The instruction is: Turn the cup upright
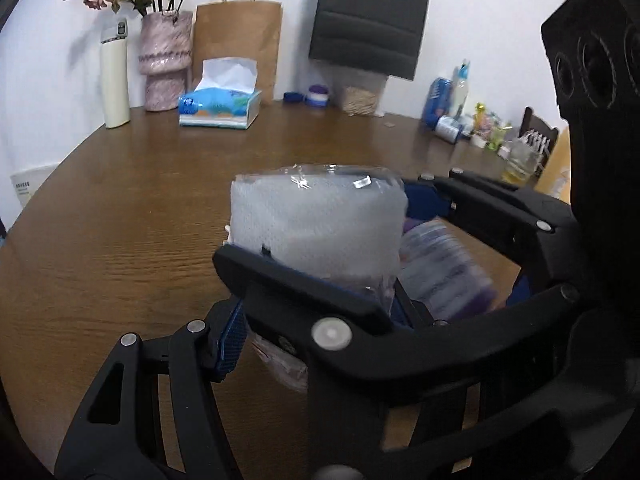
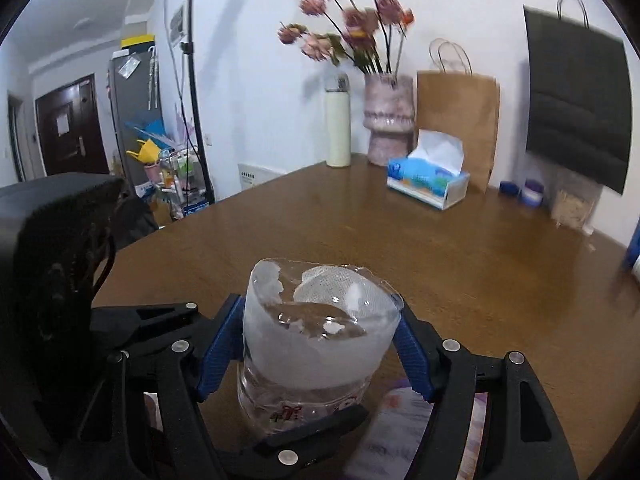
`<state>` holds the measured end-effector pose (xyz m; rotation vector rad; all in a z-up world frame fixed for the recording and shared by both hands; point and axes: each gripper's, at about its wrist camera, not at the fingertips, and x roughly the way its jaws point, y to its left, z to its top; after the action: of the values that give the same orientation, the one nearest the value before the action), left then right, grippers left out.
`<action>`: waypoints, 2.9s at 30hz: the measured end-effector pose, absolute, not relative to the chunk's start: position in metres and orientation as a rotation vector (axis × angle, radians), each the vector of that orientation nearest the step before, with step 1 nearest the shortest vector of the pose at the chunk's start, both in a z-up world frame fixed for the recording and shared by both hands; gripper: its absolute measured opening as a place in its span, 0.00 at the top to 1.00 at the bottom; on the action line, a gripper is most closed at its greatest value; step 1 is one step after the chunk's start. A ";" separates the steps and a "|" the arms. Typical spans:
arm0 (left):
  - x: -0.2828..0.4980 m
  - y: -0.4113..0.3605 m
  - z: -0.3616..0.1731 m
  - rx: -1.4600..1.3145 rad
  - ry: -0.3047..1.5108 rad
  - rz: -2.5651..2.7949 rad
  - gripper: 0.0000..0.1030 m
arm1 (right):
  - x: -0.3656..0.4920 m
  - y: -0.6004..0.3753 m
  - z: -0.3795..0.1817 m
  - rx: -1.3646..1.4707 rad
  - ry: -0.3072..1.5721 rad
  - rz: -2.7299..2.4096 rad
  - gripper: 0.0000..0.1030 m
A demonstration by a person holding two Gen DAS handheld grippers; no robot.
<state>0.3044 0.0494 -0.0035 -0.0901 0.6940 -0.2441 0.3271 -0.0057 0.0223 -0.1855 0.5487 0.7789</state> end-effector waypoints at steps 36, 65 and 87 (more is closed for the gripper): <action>0.241 0.024 -0.001 -0.012 0.722 -0.181 0.15 | 0.281 -0.084 0.027 -0.202 0.536 0.770 0.22; 0.138 0.050 0.035 -0.034 0.393 0.101 0.06 | 0.190 -0.223 0.034 -0.053 0.437 0.377 0.15; 0.006 0.014 0.016 -0.005 0.188 0.061 0.05 | 0.044 -0.213 -0.001 -0.063 0.304 0.369 0.15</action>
<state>0.0058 0.0142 0.0161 -0.0055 0.1884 0.0610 0.0438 -0.2133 -0.0011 -0.0633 0.3042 0.3692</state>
